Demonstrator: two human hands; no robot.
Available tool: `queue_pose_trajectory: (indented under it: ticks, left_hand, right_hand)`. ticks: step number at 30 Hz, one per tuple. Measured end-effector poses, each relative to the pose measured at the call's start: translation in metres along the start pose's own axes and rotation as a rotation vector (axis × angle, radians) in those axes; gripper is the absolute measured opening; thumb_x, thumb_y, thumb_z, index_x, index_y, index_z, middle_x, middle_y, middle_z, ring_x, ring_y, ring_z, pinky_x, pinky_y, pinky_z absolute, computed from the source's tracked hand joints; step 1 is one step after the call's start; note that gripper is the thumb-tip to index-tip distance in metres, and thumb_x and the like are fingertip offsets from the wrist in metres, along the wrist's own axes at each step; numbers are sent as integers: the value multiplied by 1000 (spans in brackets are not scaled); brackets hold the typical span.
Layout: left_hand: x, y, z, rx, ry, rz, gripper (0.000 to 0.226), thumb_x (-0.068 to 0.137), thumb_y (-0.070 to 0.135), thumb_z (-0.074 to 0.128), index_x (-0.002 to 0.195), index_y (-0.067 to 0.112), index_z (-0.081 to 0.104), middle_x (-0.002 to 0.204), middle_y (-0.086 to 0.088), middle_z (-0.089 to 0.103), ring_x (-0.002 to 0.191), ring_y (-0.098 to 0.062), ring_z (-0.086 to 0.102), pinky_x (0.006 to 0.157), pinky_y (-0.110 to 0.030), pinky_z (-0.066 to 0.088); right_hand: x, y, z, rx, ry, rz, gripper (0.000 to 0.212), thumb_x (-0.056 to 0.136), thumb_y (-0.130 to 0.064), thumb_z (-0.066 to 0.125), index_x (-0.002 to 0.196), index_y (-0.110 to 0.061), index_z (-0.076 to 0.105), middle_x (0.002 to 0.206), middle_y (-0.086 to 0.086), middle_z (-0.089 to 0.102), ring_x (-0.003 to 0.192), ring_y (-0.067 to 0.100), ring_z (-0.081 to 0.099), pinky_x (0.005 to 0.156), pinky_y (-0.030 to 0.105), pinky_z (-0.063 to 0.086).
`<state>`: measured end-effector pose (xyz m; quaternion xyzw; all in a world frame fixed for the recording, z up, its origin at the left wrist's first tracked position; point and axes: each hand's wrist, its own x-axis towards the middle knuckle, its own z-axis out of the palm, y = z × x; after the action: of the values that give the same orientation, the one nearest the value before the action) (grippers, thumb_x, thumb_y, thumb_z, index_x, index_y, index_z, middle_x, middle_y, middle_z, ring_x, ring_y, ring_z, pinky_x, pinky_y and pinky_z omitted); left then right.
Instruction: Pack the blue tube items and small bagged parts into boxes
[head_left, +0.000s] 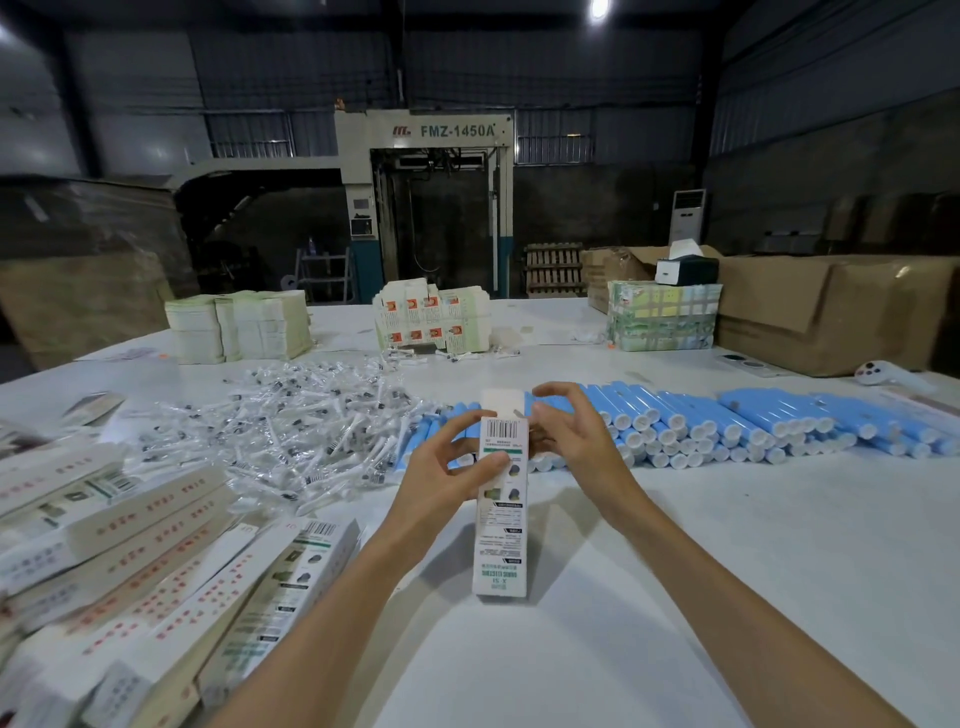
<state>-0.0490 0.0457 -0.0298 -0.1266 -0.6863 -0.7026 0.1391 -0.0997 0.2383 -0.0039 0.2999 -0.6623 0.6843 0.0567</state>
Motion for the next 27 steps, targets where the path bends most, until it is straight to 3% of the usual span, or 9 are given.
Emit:
queue_pose_trajectory:
  ticks: [4, 7, 10, 13, 16, 19, 23, 27]
  left_hand:
    - [-2, -1, 4, -2, -53, -25, 54, 83, 41, 88, 133, 48, 69, 119, -5, 81, 106, -29, 79, 82, -39, 65]
    - [-3, -1, 5, -11, -77, -33, 54, 85, 38, 88, 134, 46, 68, 119, -6, 81, 107, -30, 79, 81, -37, 64]
    - [-3, -2, 5, -9, -73, -31, 55, 85, 40, 88, 135, 46, 67, 118, -5, 81, 106, -29, 79, 80, -37, 64]
    - [-3, -3, 5, 9, -64, -23, 56, 85, 42, 88, 137, 44, 66, 116, -5, 81, 104, -29, 79, 81, -40, 65]
    - [-3, -5, 4, 21, -56, -30, 55, 88, 41, 86, 139, 43, 64, 117, -4, 81, 105, -29, 79, 85, -43, 66]
    - [-3, -3, 6, 36, -73, -23, 52, 93, 35, 85, 140, 42, 64, 118, -4, 80, 105, -28, 79, 83, -39, 64]
    - [-4, -2, 9, 50, -92, -2, 51, 94, 35, 84, 140, 42, 62, 118, -3, 80, 105, -27, 79, 80, -34, 63]
    - [-5, -2, 10, 34, -95, 1, 53, 96, 29, 83, 141, 41, 58, 117, -6, 80, 104, -30, 79, 82, -39, 64]
  right_hand:
    - [4, 1, -6, -74, 7, 29, 16, 109, -22, 55, 124, -16, 58, 93, 15, 79, 79, 30, 71, 74, 48, 59]
    - [4, 2, -10, -114, -11, 5, 11, 109, -18, 54, 118, -20, 60, 87, 15, 79, 73, 29, 67, 66, 42, 56]
    - [4, 1, -11, -187, -28, -51, 8, 110, -17, 53, 112, -21, 59, 83, 14, 78, 74, 41, 65, 63, 48, 53]
    - [4, 0, -12, -283, -41, -109, 14, 110, -16, 52, 108, -25, 63, 87, 10, 76, 80, 38, 71, 65, 54, 59]
    - [4, 0, -13, -299, -80, -95, 13, 111, -22, 51, 111, -26, 63, 94, 7, 76, 87, 30, 74, 72, 48, 62]
    - [6, -4, -9, -168, -33, -38, 20, 110, -34, 53, 100, -20, 63, 96, 8, 74, 93, 22, 75, 77, 38, 62]
    - [11, -5, -7, -73, 74, 22, 22, 103, -31, 66, 94, -11, 68, 88, 15, 76, 88, 28, 75, 83, 43, 59]
    - [11, -7, -10, 21, 70, 94, 18, 96, -25, 76, 98, -8, 73, 91, 16, 78, 90, 31, 77, 83, 37, 60]
